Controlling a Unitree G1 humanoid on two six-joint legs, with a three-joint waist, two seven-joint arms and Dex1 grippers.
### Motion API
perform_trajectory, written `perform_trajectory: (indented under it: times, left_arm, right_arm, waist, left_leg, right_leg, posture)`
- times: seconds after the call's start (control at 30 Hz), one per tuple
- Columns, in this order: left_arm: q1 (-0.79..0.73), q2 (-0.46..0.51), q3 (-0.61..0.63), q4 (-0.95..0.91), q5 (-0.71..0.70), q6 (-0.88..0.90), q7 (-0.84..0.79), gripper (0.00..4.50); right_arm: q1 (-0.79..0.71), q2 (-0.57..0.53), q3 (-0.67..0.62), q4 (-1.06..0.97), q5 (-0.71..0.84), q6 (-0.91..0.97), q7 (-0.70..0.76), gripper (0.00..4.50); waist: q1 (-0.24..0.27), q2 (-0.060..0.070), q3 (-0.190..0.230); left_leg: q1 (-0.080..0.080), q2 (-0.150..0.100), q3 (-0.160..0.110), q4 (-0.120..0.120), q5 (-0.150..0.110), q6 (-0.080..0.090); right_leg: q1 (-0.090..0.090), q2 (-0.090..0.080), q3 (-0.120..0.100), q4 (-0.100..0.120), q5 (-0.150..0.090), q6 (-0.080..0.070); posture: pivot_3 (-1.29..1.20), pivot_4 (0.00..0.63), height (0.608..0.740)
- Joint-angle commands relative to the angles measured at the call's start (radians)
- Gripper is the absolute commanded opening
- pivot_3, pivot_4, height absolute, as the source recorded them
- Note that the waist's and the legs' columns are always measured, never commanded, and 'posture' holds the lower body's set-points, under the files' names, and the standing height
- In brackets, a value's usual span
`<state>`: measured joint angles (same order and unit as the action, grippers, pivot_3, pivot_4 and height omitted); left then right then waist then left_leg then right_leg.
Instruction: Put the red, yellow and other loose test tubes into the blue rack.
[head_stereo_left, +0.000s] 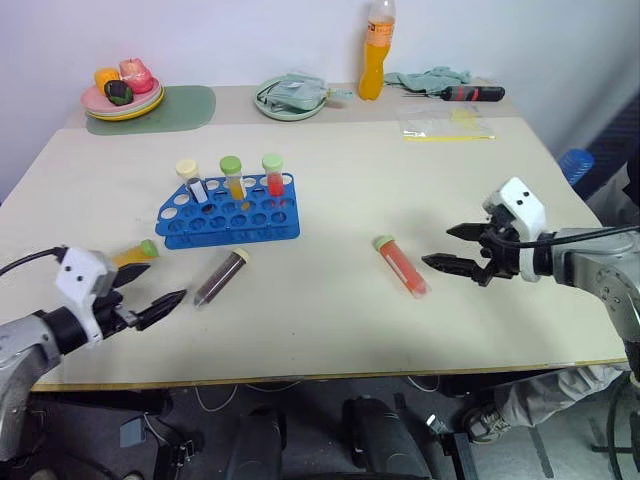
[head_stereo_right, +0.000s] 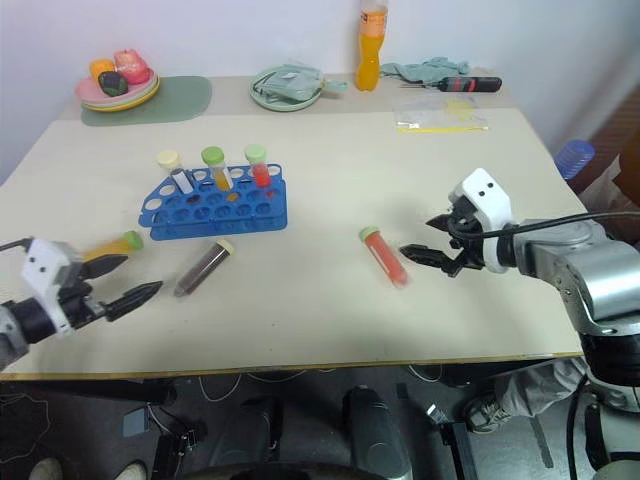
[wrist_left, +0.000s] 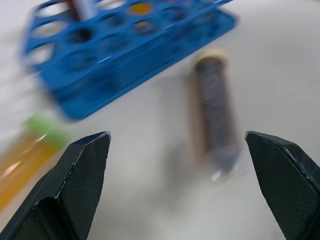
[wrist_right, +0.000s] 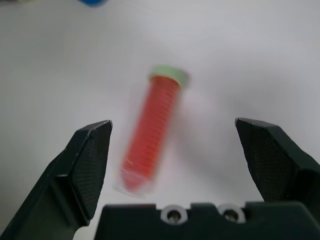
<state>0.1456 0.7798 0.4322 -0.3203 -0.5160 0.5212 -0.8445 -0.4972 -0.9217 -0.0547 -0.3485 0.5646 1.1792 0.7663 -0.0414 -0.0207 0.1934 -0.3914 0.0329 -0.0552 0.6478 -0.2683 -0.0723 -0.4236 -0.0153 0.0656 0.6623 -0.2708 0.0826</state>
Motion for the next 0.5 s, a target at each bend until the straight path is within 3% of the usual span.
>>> perform_trajectory:
  times: [0.03,0.17,0.37,0.5]
  left_arm:
    - [-0.04,0.001,-0.074,-0.053,-0.026,0.011,-0.023,4.49]
    - [-0.128,-0.041,-0.231,-0.084,-0.028,0.011,-0.044,4.49]
    - [-0.175,-0.094,-0.361,-0.108,-0.015,-0.011,-0.061,4.49]
    - [-0.163,-0.107,-0.4,-0.125,-0.003,-0.033,-0.059,4.49]
  right_arm:
    - [-0.107,0.012,0.011,-0.071,0.036,0.228,-0.083,4.36]
    - [-0.266,0.066,0.086,-0.04,0.09,0.429,-0.177,4.36]
    - [-0.45,0.125,0.216,0.235,0.336,0.435,-0.449,4.36]
    - [-0.519,0.193,0.281,0.386,0.422,0.435,-0.668,4.36]
  waist:
    - [-0.002,0.0,0.0]
    - [-0.002,0.0,0.0]
    - [-0.005,0.0,0.0]
    - [-0.004,0.0,0.0]
  left_leg:
    - [0.0,0.0,0.0,0.0,0.0,0.0]
    - [0.0,0.0,0.0,0.0,0.0,0.0]
    - [-0.001,0.0,0.0,0.0,0.0,0.0]
    - [-0.001,0.0,0.0,0.0,-0.001,0.002]
  right_leg:
    - [0.0,0.0,0.0,0.0,0.0,0.0]
    - [0.0,0.0,0.0,0.001,0.0,0.0]
    - [-0.001,0.0,0.001,0.0,0.0,0.0]
    - [-0.001,0.001,0.001,0.001,0.0,0.0]
  posture:
    - [0.0,0.15,0.74]
    - [0.0,0.15,0.74]
    - [0.0,0.15,0.74]
    - [0.0,0.15,0.74]
